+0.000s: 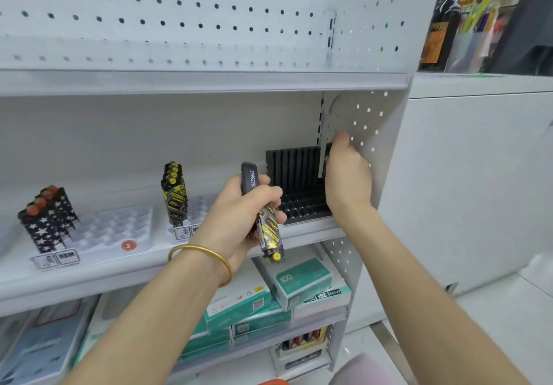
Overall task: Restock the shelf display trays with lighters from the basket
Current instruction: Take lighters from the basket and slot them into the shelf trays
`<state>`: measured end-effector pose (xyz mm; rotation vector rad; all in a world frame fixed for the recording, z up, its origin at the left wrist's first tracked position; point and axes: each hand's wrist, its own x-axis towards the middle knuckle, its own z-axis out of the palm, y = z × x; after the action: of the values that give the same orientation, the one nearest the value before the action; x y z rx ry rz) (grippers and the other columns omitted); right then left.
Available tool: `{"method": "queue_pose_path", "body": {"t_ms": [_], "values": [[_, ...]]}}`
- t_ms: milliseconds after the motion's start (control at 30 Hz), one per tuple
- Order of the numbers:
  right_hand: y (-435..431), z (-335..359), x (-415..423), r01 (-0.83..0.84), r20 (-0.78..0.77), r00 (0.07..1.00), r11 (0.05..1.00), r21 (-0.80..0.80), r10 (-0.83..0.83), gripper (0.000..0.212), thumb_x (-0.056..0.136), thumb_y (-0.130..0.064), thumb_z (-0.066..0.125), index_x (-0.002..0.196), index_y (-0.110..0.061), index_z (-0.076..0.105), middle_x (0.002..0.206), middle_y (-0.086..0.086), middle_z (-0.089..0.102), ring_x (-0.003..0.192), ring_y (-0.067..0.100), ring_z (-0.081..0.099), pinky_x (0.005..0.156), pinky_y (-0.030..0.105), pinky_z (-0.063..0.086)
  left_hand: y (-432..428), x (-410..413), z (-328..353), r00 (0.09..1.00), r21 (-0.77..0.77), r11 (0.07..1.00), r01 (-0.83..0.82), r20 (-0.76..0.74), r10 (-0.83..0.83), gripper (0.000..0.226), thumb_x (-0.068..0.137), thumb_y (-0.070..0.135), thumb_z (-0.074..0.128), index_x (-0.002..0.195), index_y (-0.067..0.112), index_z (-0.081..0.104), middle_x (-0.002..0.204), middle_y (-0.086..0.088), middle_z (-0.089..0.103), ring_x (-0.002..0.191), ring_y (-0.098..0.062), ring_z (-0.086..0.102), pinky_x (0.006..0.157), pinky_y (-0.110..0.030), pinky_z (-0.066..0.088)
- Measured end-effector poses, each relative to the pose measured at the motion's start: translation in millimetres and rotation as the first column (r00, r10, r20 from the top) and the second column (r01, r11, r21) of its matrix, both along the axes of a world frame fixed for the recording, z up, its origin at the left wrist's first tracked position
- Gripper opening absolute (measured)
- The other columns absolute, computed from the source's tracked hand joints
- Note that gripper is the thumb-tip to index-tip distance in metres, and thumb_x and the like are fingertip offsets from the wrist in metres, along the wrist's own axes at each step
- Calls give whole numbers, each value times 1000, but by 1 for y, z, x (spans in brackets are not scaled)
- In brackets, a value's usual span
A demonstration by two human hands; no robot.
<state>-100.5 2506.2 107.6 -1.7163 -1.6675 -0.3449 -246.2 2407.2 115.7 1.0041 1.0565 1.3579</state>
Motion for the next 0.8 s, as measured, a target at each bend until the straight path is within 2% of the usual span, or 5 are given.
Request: {"method": "queue_pose_path", "body": {"t_ms": [133, 267, 367, 600, 800], "values": [[11, -4, 0, -22, -11, 1000, 1000, -2, 22, 26, 86, 11, 47, 108, -2, 42, 87, 14, 62, 75, 33, 61, 55, 30, 34, 3, -2, -2, 1000, 2, 1000, 21, -2, -21, 14, 88, 10, 59, 97, 19, 54, 65, 2, 58, 47, -7, 58, 42, -16, 43], [14, 0, 1, -47, 9, 999, 999, -19, 47, 24, 86, 10, 46, 98, -9, 37, 73, 8, 48, 61, 28, 43, 49, 29, 29, 6, -5, -3, 999, 2, 999, 50, -7, -50, 15, 88, 10, 60, 98, 19, 54, 66, 1, 57, 47, -7, 58, 41, -16, 42], [16, 1, 0, -53, 24, 998, 998, -23, 54, 29, 85, 11, 45, 106, -8, 39, 65, 2, 39, 61, 26, 42, 44, 28, 24, 7, -5, -2, 998, 3, 998, 55, -16, -55, 15, 88, 12, 60, 100, 20, 54, 68, 2, 58, 48, -6, 58, 41, -16, 41], [17, 5, 2, -55, 5, 998, 997, -62, 55, 34, 85, 13, 47, 114, -2, 41, 76, 6, 48, 70, 25, 57, 55, 30, 38, 6, -7, -1, 996, 7, 997, 77, -34, -77, 16, 89, 15, 60, 102, 21, 53, 69, 3, 58, 49, -5, 59, 39, -16, 41], [17, 3, 0, -90, 56, 994, 988, -129, 98, 43, 84, 12, 47, 124, 0, 36, 81, 11, 52, 69, 28, 49, 57, 30, 34, 6, -6, -1, 996, 4, 997, 78, -31, -78, 17, 89, 15, 60, 103, 21, 52, 71, 2, 57, 48, -6, 59, 41, -16, 41]]}}
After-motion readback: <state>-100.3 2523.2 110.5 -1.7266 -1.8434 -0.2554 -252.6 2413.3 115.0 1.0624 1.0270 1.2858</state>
